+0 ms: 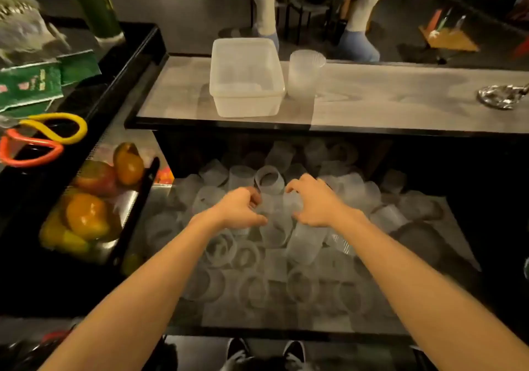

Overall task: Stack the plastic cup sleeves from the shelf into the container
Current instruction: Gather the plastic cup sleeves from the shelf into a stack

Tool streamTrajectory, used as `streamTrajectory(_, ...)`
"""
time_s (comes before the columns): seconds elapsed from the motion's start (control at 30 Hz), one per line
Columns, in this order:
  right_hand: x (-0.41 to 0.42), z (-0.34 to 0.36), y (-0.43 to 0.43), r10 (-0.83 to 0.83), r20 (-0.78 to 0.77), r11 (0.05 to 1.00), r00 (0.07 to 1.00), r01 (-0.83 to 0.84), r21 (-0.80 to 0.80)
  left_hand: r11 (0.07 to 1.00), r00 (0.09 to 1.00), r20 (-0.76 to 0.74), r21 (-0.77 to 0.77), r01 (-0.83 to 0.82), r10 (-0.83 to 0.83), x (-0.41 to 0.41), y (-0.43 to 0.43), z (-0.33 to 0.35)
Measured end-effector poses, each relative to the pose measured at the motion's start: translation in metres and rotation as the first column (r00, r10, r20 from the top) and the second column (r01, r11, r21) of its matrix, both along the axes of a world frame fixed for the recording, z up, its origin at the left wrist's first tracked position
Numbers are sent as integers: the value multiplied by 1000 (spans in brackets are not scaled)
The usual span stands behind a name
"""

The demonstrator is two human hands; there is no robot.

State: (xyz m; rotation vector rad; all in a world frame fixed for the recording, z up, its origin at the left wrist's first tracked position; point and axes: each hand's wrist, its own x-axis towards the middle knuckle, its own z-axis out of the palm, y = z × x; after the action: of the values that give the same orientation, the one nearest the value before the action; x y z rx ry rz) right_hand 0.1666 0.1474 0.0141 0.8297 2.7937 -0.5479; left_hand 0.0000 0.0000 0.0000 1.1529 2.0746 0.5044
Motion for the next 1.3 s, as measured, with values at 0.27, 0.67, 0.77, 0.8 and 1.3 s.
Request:
streamTrajectory(0.27,-9,-13,4,-78,81,981,994,62,183,998,995,-96,-56,30,-35,20,2,-28)
streamTrajectory(0.67,-16,-30,12,-32,136,991,990,14,130,996,963,-269,-70,-48,27,35,11,-48)
streamTrajectory(0.77,-16,-27,12,-74,8,995,997,73,74,992,960,-271,-78,-95,71,37,12,-52)
streamTrajectory(0.8,-16,-26,11,-94,-35,995,995,95,37,991,960,-267,-79,-104,79,37,13,-53)
streamTrajectory(1.3,6,-28,6,-274,-205,918,940,192,-347,982,968,-196,-65,-175,160,36,18,-49)
